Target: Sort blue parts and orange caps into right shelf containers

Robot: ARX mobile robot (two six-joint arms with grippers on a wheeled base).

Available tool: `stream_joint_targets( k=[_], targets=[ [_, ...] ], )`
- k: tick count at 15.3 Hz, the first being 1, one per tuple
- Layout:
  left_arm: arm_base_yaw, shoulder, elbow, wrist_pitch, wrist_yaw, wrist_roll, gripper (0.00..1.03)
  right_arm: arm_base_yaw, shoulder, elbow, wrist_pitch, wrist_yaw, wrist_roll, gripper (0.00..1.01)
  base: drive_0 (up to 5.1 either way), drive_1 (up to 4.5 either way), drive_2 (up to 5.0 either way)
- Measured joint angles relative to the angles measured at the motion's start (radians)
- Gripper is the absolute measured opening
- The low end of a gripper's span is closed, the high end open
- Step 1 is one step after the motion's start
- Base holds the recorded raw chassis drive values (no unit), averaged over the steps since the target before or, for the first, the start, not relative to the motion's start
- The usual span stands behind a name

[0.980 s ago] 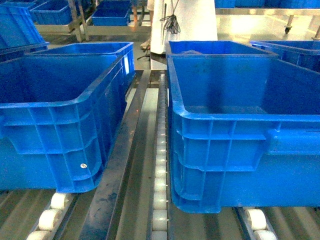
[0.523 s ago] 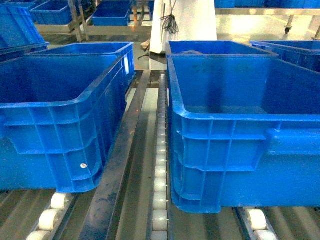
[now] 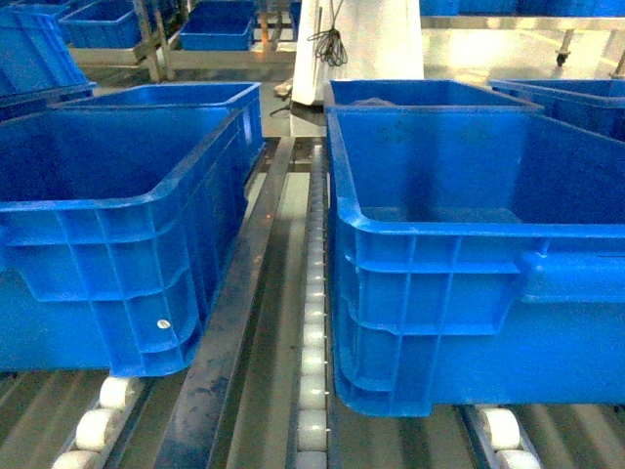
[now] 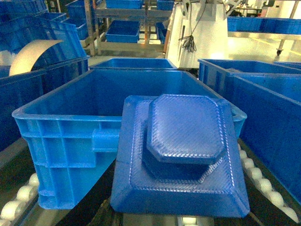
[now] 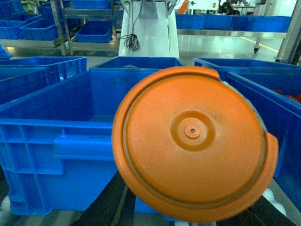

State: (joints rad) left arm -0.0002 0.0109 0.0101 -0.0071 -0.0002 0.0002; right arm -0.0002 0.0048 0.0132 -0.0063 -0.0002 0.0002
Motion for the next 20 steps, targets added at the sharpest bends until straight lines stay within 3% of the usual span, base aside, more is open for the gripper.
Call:
stream_joint_targets(
  k=[11, 12, 13, 14, 16, 17, 18, 20],
  targets=[
    [0.0, 0.0, 0.0, 0.0, 0.0, 0.0, 0.43, 0.0, 0.0, 0.0, 0.0, 0.0, 0.0, 0.41, 0.0, 0.0, 0.0],
    [-0.024, 0.006, 0.0, 0.068, -0.061, -0.002, 0.43, 0.0, 0.0, 0.0, 0.0, 0.0, 0.0, 0.41, 0.0, 0.0, 0.0],
    [-0.043, 0.033, 0.019, 0.155, -0.101, -0.001, 0.43, 0.046, 0.017, 0.002, 0.016, 0.095, -0.021, 0.41, 0.0, 0.0, 0.0],
    [-0.058, 0.079, 0.056, 0.191, -0.112, 0.0, 0.43, 0.129, 0.068, 0.024, 0.047, 0.195, -0.034, 0.41, 0.0, 0.0, 0.0],
    [-0.122, 0.114, 0.107, 0.196, -0.163, 0.003, 0.43, 0.263, 0.13, 0.093, 0.125, 0.297, -0.044, 0.41, 0.0, 0.0, 0.0],
    [-0.143, 0.179, 0.109, 0.28, -0.173, 0.01, 0.43, 0.349, 0.171, 0.126, 0.179, 0.343, -0.057, 0.41, 0.0, 0.0, 0.0],
    [-0.126, 0.298, 0.122, 0.365, -0.166, 0.012, 0.43, 0.388, 0.25, 0.136, 0.276, 0.337, -0.082, 0.41, 0.0, 0.0, 0.0],
    [-0.006, 0.775, 0.251, 0.676, -0.076, 0.029, 0.43, 0.281, 0.69, 0.248, 0.616, 0.197, -0.124, 0.41, 0.0, 0.0, 0.0]
  ],
)
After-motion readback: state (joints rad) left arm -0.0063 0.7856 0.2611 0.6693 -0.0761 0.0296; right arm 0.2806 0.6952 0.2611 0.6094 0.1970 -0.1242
